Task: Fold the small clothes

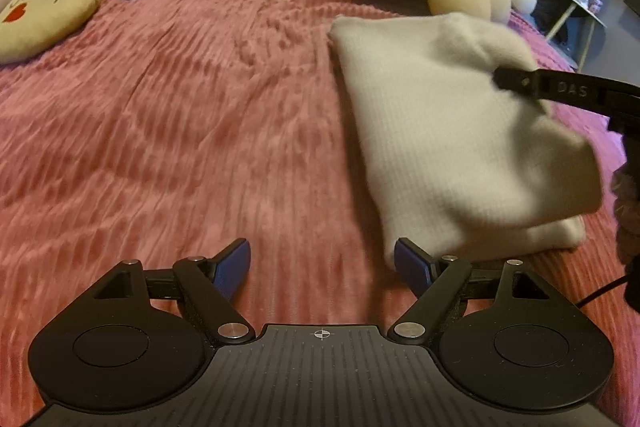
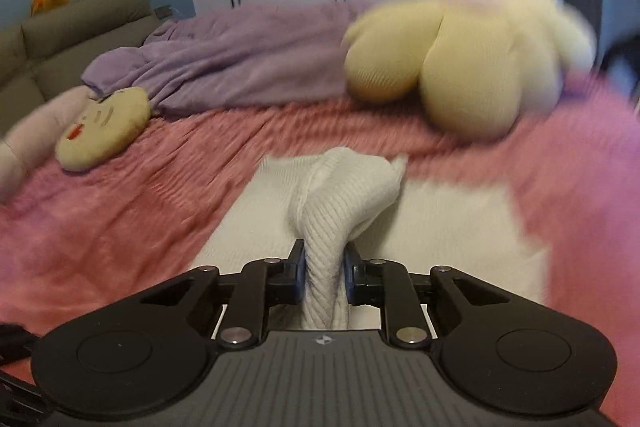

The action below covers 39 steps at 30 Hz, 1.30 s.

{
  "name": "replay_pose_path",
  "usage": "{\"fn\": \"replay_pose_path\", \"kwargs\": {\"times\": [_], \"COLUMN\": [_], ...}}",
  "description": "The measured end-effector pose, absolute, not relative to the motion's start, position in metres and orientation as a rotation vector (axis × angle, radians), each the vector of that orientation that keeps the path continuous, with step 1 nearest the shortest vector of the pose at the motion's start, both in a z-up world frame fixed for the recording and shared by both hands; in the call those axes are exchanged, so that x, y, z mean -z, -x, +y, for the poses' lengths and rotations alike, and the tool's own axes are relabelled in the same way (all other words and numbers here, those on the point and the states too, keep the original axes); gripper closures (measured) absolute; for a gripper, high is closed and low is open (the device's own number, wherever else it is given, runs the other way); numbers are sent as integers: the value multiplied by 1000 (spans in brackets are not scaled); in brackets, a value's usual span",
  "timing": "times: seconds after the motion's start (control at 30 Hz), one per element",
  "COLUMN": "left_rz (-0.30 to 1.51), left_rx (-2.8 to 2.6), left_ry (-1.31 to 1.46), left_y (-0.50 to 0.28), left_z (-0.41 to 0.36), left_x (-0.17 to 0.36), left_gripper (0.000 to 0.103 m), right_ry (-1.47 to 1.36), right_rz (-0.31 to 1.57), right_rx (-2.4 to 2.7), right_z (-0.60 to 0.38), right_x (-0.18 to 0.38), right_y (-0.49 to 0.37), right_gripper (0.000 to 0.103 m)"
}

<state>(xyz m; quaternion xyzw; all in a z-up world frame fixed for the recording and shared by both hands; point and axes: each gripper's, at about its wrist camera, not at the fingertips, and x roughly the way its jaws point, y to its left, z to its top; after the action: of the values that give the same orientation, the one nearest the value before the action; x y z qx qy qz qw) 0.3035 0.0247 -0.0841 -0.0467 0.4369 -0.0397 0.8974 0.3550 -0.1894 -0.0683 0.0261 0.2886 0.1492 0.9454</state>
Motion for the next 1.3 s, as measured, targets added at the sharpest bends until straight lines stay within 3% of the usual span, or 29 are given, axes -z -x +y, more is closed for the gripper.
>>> {"fn": "replay_pose_path", "kwargs": {"times": [0.17, 0.33, 0.47, 0.5, 0.67, 0.83, 0.93, 0.97, 1.0, 1.3], "left_rz": [917, 944, 946, 950, 968, 983, 980, 982, 983, 988], "left_rx": [117, 157, 159, 155, 144, 128, 125, 121, 116, 108], "left_ry": [64, 43, 30, 33, 34, 50, 52, 49, 45, 50], "left_y": [-305, -307, -308, -309, -314, -315, -314, -314, -315, -318], "left_z": [5, -15, -20, -20, -22, -25, -24, -24, -24, -27], "left_x": [86, 92, 95, 96, 102, 103, 102, 103, 103, 104], "left_gripper": [18, 18, 18, 18, 18, 18, 18, 18, 18, 18], "right_ry": [74, -58, -262, -303, -475, -574, -566, -549, -533, -521], "right_rz": [526, 738, 707, 701, 735, 787, 795, 777, 766, 817], "right_rx": [-133, -131, -160, -169, -235, -286, -282, -293, -300, -303], "right_z": [-218, -257, -286, -293, -307, -307, -304, -302, -301, -295], "right_x": [65, 104, 100, 100, 115, 128, 121, 118, 116, 126], "right_y": [-345, -358, -333, -324, -282, -294, -301, -299, -297, -288], "right_gripper": [86, 81, 49, 48, 48, 46, 55, 66, 68, 68]}}
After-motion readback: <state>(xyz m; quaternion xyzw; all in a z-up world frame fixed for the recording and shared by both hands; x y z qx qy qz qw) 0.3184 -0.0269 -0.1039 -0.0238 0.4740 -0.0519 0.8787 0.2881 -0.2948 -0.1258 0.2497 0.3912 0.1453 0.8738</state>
